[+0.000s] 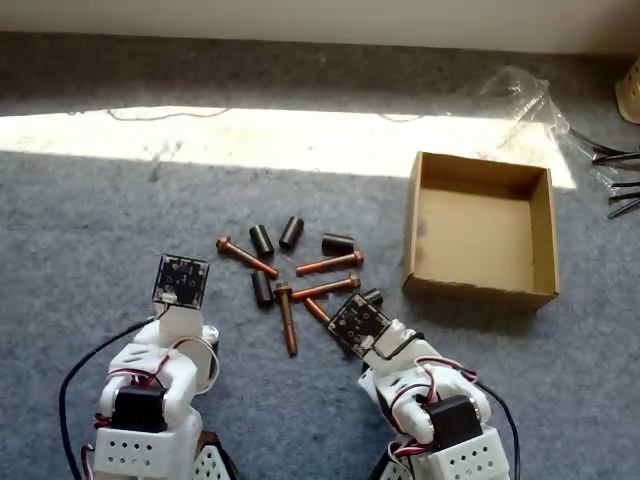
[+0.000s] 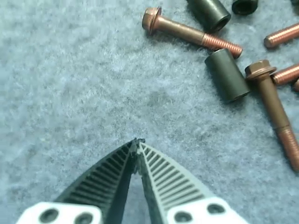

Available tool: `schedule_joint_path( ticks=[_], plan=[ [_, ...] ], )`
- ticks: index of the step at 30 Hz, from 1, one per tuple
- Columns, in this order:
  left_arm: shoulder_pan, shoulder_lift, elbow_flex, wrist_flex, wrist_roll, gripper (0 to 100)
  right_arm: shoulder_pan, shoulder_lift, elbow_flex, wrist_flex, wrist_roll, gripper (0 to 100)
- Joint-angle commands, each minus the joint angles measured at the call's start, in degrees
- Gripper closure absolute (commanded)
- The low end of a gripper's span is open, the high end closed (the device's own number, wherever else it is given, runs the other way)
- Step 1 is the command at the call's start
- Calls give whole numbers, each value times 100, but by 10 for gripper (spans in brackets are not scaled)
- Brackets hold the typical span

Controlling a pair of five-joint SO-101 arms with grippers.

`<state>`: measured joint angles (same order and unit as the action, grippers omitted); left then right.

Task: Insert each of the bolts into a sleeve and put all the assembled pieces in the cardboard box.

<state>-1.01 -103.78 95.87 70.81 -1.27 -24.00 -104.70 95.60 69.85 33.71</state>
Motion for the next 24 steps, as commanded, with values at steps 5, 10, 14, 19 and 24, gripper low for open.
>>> schedule_joint_path(
  ticks=[5, 10, 14, 19, 24],
  plan=[
    [-857, -84, 66, -712, -2084, 995, 945, -48, 760, -901, 35, 988],
    [-1560, -75, -426, -703, -2075, 995, 1824, -4, 321, -989, 44, 988],
    [-1613, -48, -1640, 79, -2075, 995, 2343, 4, -927, -321, 62, 988],
    [-1613, -40, -2545, 369, -2092, 995, 2360, 75, -2738, 708, 70, 988],
    [-1613, 13, -2923, 360, -2101, 995, 2360, 1446, -4057, 1174, 70, 988]
  ],
)
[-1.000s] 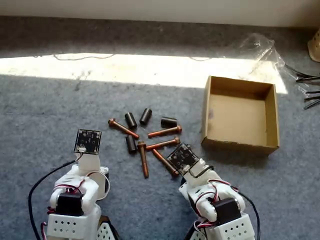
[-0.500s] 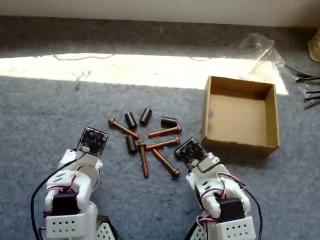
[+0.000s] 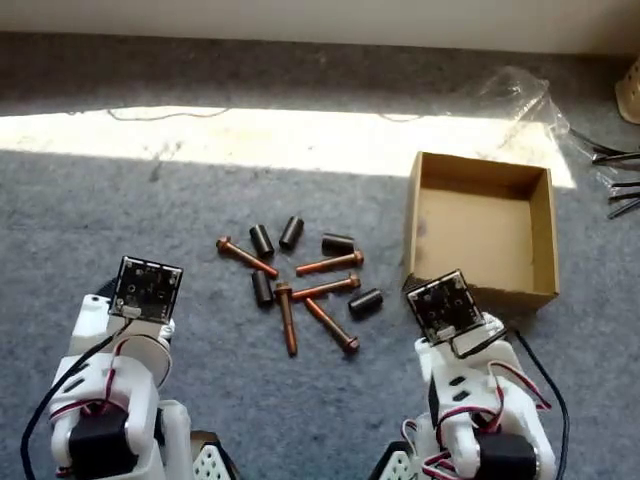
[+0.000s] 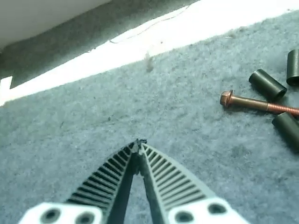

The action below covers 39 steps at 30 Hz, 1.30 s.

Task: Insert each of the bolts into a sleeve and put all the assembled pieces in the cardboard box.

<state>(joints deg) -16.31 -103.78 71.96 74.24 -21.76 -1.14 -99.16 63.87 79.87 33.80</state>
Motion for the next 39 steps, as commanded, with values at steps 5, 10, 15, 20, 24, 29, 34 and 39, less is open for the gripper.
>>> schedule_joint_path(
  ticks=[5, 10, 15, 20, 24, 29, 34, 39],
  plan=[
    [-84, 1226, -1393, 26, -53, 995, 75, 2888, -1833, 136, 44, 988],
    [-66, 3081, -2220, 26, -26, 995, 66, 4154, -2527, -251, 44, 988],
    [338, 4646, -2563, 35, 97, 995, -198, 4919, -2659, -963, 132, 988],
    [1024, 5877, -2563, -123, 1037, 995, -1077, 5719, -2730, -629, 264, 988],
    [1165, 6624, -2519, -721, 1477, 995, -1481, 6721, -3618, -57, 264, 988],
    [1191, 7248, -2158, -1424, 1556, 995, -1675, 8391, -5367, 813, 290, 988],
    [1165, 7415, -1684, -2136, 1556, 995, -1754, 9965, -6870, 1490, 1591, 988],
    [1165, 7415, -1385, -2567, 1556, 995, -1807, 10730, -7758, 1991, 2743, 988]
  ],
)
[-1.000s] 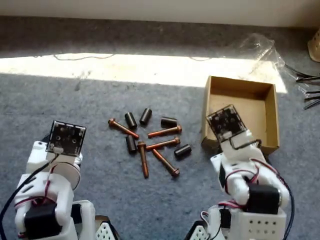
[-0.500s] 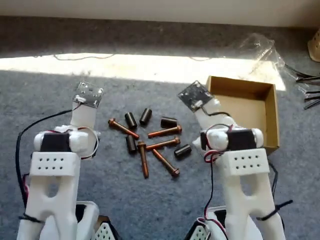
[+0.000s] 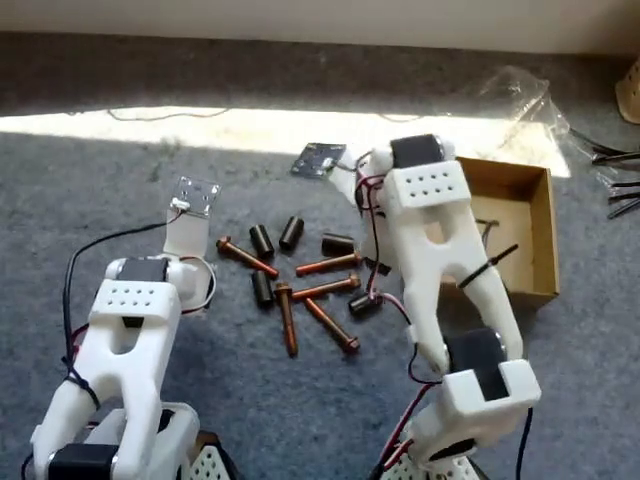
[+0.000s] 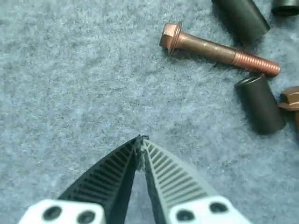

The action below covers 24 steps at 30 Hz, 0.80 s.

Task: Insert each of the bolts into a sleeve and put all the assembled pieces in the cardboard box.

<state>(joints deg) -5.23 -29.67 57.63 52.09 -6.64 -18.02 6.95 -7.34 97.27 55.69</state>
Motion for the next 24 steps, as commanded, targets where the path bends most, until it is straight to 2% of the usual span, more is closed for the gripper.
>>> schedule_joint_path(
  ticks=[1, 5, 11, 18, 21, 24],
  plan=[
    [57, 4, 84, -396, 44, 995, -154, 180, -734, 251, 730, 988],
    [57, 4, 163, -571, 44, 995, -215, 330, -549, 268, 1477, 988],
    [48, 13, 189, -598, 35, 995, -655, 400, 356, 224, 1969, 988],
    [48, 4, 251, -677, 18, 995, -752, 374, 1042, -505, 1969, 988],
    [48, 4, 268, -712, 18, 995, -743, 356, 1253, -787, 1556, 988],
    [40, 4, 286, -800, 18, 995, -752, 356, 1323, -1024, 1495, 990]
  ],
)
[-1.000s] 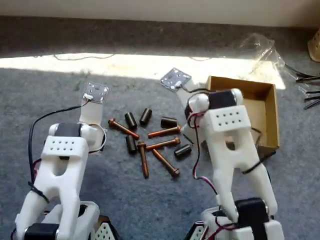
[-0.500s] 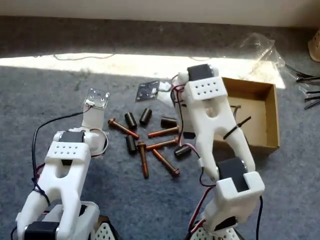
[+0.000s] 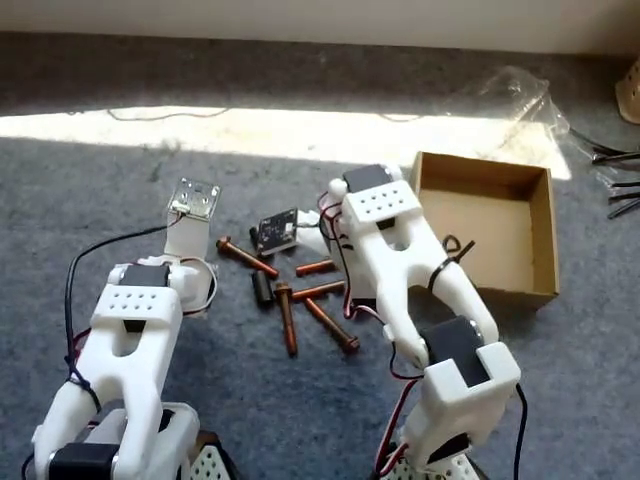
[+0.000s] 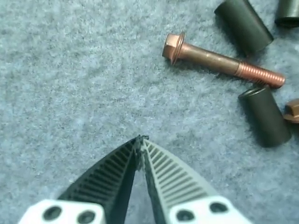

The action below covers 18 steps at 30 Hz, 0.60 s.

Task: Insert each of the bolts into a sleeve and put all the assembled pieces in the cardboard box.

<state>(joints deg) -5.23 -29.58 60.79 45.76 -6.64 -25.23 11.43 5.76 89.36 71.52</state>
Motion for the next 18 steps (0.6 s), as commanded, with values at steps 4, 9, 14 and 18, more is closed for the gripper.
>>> schedule_joint_path(
  ticks=[4, 9, 14, 18],
  plan=[
    [-163, -4, -40, -167, 18, 995, -40, -505, 453, -356, -97, 993],
    [-189, -4, -48, -167, 18, 995, -66, -1833, 1710, -1095, -88, 993],
    [-180, -4, -40, -167, 18, 995, -48, -2756, 2993, -2343, -88, 985],
    [-189, -4, -40, -167, 18, 995, -40, -2862, 3600, -3081, -70, 920]
  ],
)
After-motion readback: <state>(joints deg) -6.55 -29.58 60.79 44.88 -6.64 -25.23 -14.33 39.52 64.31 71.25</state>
